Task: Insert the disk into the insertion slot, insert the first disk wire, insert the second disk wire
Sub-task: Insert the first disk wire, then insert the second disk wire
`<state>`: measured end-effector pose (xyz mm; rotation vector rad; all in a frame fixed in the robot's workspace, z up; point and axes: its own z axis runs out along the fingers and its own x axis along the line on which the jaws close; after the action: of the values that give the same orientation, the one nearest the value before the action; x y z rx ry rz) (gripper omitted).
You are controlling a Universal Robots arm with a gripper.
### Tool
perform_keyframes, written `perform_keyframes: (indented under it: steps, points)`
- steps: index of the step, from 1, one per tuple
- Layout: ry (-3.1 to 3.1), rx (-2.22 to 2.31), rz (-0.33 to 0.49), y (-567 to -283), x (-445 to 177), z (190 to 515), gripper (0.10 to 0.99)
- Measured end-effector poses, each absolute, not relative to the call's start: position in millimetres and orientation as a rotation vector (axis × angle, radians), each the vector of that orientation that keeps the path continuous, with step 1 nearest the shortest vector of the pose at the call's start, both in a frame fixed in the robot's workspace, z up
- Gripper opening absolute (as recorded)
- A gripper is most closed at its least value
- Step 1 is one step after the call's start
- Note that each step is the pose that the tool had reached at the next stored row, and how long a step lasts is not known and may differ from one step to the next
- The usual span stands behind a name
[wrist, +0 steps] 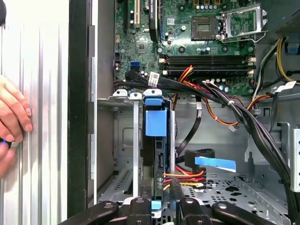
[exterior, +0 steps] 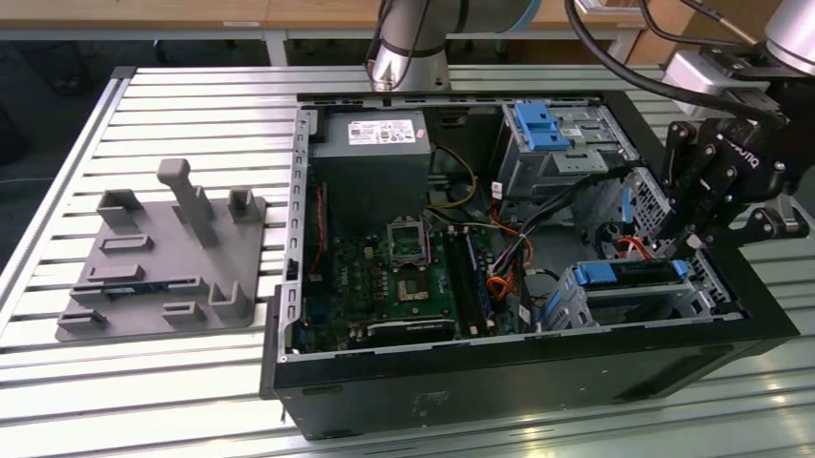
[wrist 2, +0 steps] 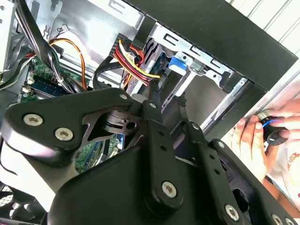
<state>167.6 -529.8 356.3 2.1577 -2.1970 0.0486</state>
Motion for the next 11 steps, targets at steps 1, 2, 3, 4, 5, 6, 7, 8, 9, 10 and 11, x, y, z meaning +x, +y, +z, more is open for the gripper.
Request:
perform_keyframes:
  steps: [1,2,3,4,5,6,7,8,9,10,11]
  points:
    - [-2.197,2.158,0.049,-529.8,167.6,356.5,0.298]
    - [-2.197,2.158,0.049,-529.7,167.6,356.8,0.298]
    - [-2.197,2.158,0.049,-529.8,167.6,357.1,0.298]
    - [-2.197,2.158,0.049,-529.7,167.6,357.2,0.298]
    - [-2.197,2.158,0.049,-529.8,167.6,357.2,0.298]
    - [-2.197,2.158,0.049,-529.8,167.6,357.2,0.298]
    - [-2.197,2.158,0.049,-529.7,167.6,357.3,0.298]
    - [-2.197,2.157,0.049,-529.7,167.6,357.4,0.298]
    - [-2.197,2.158,0.049,-529.8,167.6,357.4,0.298]
    - [-2.197,2.158,0.049,-529.7,167.6,357.5,0.298]
    - [-2.197,2.158,0.049,-529.7,167.6,357.5,0.298]
